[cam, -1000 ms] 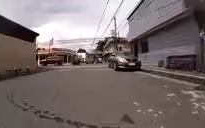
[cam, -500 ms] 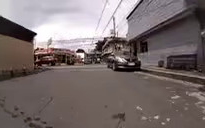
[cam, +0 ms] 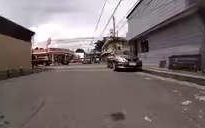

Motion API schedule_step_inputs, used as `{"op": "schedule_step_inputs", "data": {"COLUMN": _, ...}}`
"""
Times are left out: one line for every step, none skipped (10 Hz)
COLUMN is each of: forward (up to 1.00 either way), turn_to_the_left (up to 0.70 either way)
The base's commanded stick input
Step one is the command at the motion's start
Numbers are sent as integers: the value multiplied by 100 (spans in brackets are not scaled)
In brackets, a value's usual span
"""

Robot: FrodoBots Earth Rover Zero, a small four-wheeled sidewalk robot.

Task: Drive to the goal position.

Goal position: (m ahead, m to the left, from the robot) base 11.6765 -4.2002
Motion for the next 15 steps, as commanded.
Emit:
{"op": "schedule_step_inputs", "data": {"forward": 70, "turn_to_the_left": 0}}
{"op": "schedule_step_inputs", "data": {"forward": 70, "turn_to_the_left": 0}}
{"op": "schedule_step_inputs", "data": {"forward": 70, "turn_to_the_left": 0}}
{"op": "schedule_step_inputs", "data": {"forward": 70, "turn_to_the_left": 0}}
{"op": "schedule_step_inputs", "data": {"forward": 70, "turn_to_the_left": 0}}
{"op": "schedule_step_inputs", "data": {"forward": 70, "turn_to_the_left": 0}}
{"op": "schedule_step_inputs", "data": {"forward": 70, "turn_to_the_left": 0}}
{"op": "schedule_step_inputs", "data": {"forward": 70, "turn_to_the_left": 0}}
{"op": "schedule_step_inputs", "data": {"forward": 70, "turn_to_the_left": 0}}
{"op": "schedule_step_inputs", "data": {"forward": 70, "turn_to_the_left": 0}}
{"op": "schedule_step_inputs", "data": {"forward": 70, "turn_to_the_left": 0}}
{"op": "schedule_step_inputs", "data": {"forward": 70, "turn_to_the_left": 0}}
{"op": "schedule_step_inputs", "data": {"forward": 70, "turn_to_the_left": 0}}
{"op": "schedule_step_inputs", "data": {"forward": 70, "turn_to_the_left": 0}}
{"op": "schedule_step_inputs", "data": {"forward": 70, "turn_to_the_left": 0}}
